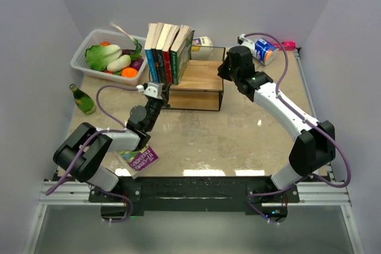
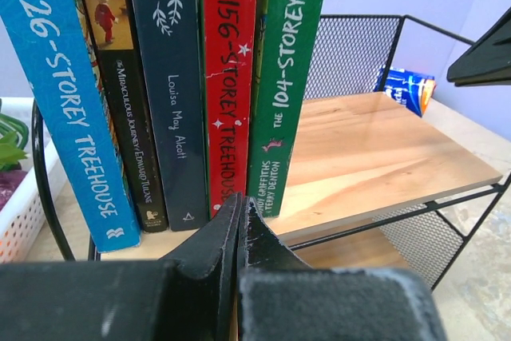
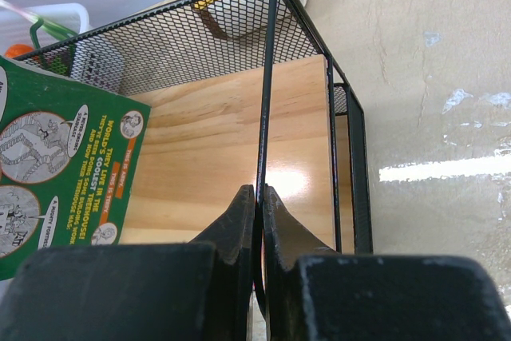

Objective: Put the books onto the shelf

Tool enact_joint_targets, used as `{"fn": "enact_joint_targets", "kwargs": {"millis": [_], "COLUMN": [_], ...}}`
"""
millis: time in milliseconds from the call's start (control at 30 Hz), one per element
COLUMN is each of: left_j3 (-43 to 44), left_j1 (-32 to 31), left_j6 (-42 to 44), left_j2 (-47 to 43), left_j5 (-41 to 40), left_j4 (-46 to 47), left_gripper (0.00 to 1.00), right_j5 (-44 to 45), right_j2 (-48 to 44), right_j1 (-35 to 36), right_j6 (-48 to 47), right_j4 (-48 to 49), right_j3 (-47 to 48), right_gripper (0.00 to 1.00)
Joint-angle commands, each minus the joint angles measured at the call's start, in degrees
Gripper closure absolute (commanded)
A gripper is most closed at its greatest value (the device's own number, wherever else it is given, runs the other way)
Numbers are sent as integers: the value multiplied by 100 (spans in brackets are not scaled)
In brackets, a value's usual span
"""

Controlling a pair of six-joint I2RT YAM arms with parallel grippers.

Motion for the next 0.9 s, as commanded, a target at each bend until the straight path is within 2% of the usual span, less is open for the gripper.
{"fn": "enact_joint_targets", "kwargs": {"millis": [0,867], "left_j3": [169,459], "left_j1": [45,89], "left_j6": [236,96], "left_j2": [93,489], "left_j5": [-253,-279], "left_j4": [3097,3106], "left_gripper": [100,100], "right_j5": [-142,-204], "right_j2": [117,152], "right_j1": [9,18], "right_j6": [52,60], "right_j4": [-12,-3], "right_j3": [168,195], "right_gripper": [100,100]}}
